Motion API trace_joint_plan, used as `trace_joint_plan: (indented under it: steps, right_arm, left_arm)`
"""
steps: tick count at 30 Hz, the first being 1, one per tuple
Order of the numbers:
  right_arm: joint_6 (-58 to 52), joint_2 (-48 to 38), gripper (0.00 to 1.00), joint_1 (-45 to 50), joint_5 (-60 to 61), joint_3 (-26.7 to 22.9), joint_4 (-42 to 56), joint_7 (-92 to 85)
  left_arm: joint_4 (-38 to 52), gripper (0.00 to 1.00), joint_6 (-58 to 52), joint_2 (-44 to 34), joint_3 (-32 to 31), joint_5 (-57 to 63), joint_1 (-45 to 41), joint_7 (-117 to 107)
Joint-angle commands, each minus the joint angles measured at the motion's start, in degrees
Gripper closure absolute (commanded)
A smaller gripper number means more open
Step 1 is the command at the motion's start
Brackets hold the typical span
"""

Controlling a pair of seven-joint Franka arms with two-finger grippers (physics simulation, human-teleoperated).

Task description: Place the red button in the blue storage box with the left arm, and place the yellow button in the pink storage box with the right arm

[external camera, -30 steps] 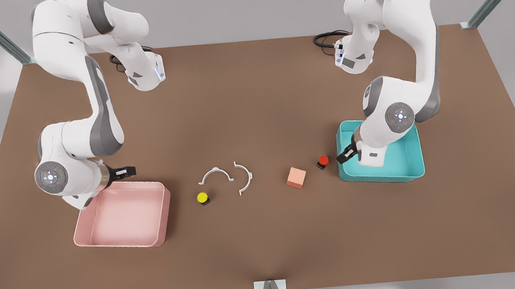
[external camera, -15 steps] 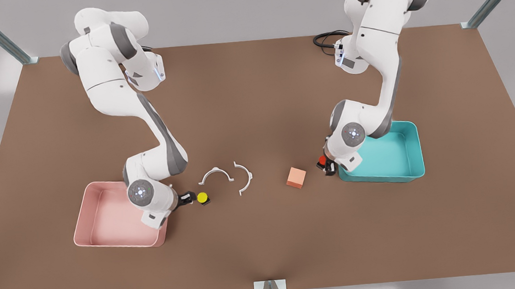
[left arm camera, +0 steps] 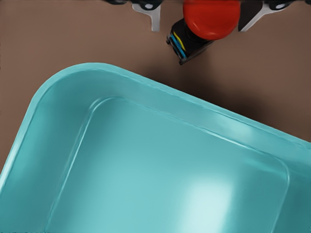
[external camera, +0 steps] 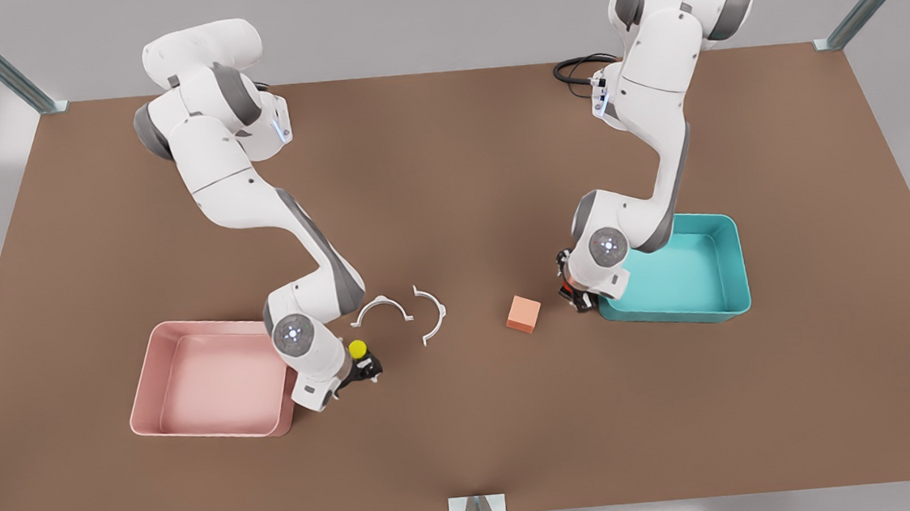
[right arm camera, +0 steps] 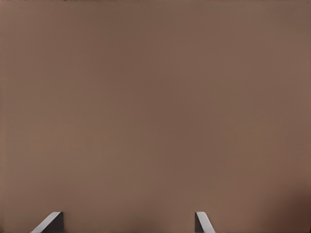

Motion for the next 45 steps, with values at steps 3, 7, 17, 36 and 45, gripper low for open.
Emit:
trace_joint_plan:
  steps: [3,7,17,36,45]
  right_arm:
    - [-2.0,-1.6,0.00,1.6,-0.7,0.1,-1.8,6.1]
    - [-0.6,-3.5,0.00,1.4,-0.8,0.1,-7.4,6.3]
    - [5.0,-5.1,0.00,0.8,-0.6,0.4,-14.6,7.7]
    - [7.5,-6.1,0.35,1.3,-0.4,0.5,-18.6,9.9]
    - [1.1,-9.6,0.74,0.7,-0.6,-0.1,-14.6,10.7]
  left_arm:
    - [-1.5,0.27,1.3,-0.7,0.1,0.1,0.0,-15.3]
    - [-2.0,0.33,1.3,-0.9,0.1,0.1,0.0,-15.2]
    - [-2.0,0.48,-6.8,-7.6,0.2,0.4,0.6,-10.6]
    - [-3.7,0.45,-14.3,-7.7,14.2,0.7,5.5,37.4]
    - [-1.2,0.00,-23.7,-13.9,14.1,1.3,5.3,43.9]
